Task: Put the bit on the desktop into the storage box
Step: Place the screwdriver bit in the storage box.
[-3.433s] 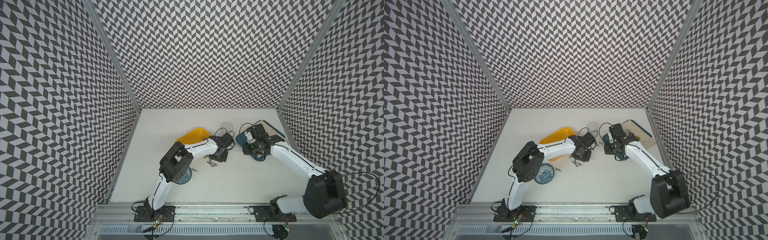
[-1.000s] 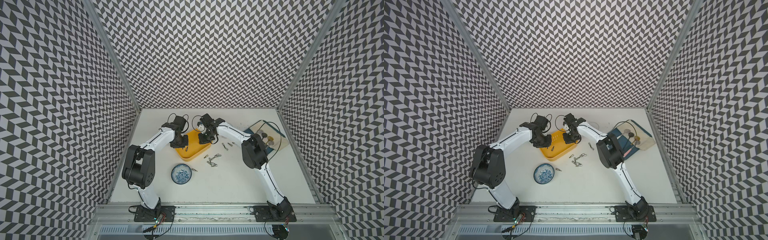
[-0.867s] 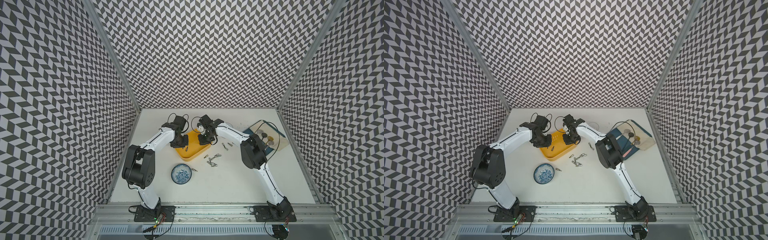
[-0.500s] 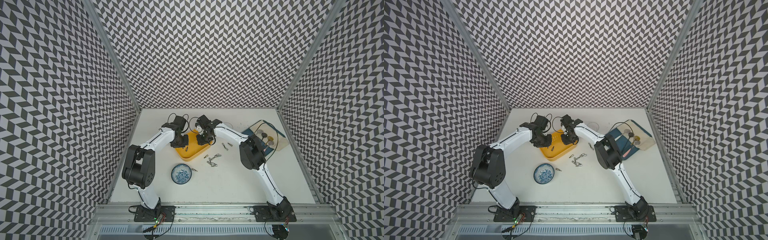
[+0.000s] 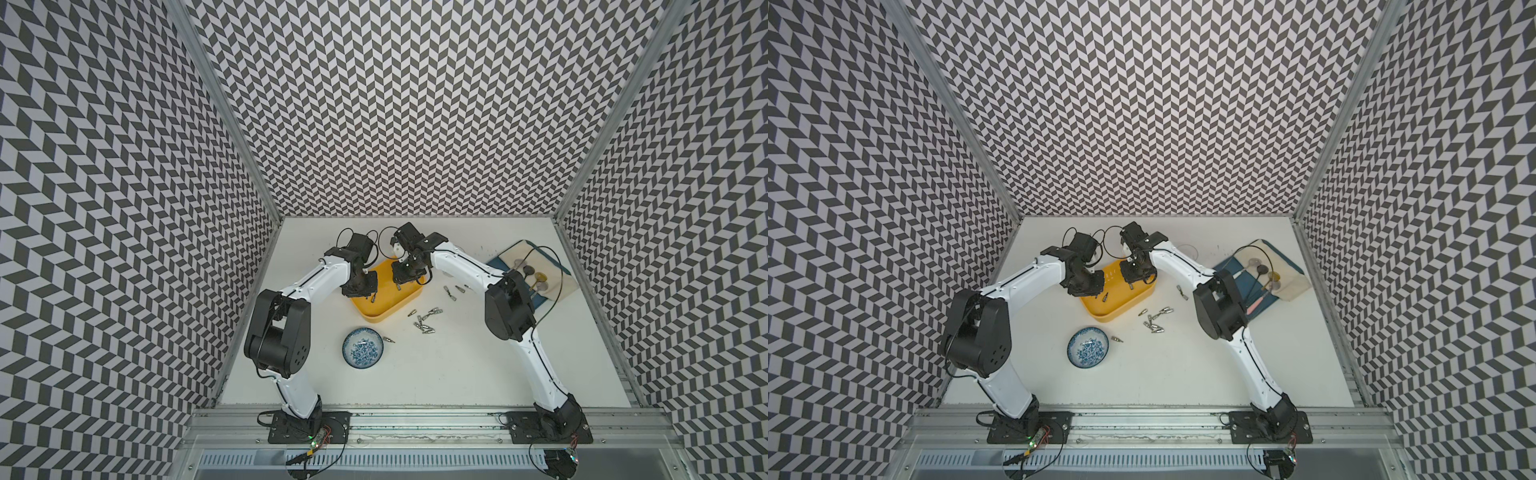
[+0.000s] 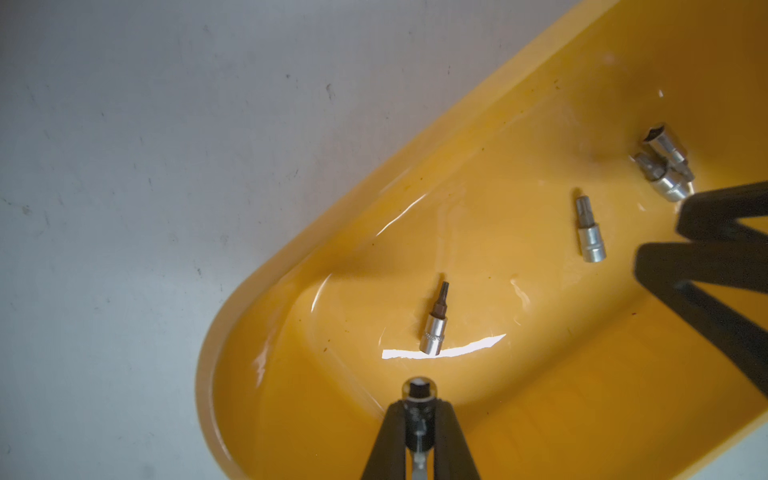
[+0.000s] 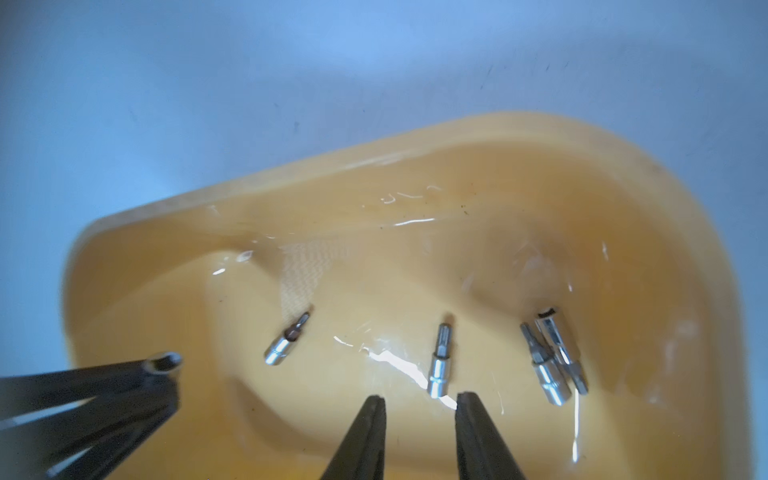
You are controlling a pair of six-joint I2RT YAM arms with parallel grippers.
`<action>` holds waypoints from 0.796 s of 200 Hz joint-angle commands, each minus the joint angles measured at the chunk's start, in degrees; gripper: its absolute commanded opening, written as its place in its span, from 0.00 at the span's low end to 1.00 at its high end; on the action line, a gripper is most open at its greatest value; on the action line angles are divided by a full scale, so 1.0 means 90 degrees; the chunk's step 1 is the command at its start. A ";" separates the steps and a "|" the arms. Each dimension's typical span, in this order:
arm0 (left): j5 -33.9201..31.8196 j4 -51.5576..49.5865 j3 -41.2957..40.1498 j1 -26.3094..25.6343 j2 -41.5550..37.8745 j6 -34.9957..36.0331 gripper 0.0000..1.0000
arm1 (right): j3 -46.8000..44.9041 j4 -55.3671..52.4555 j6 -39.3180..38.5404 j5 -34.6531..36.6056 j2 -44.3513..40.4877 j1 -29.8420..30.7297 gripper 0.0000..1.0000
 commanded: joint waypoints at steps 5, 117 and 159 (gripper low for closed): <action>0.0043 0.0131 0.0255 -0.0178 0.0142 0.0028 0.00 | -0.0065 -0.0035 0.0080 0.0094 -0.1037 -0.0228 0.33; 0.0085 0.0427 0.0463 -0.0511 0.0860 -0.0039 0.00 | -0.3485 0.0642 0.0207 0.0341 -0.3594 -0.1190 0.43; 0.0092 0.0528 0.0454 -0.0547 0.1022 -0.0038 0.00 | -0.4620 0.1020 0.0236 0.0197 -0.4032 -0.1474 0.42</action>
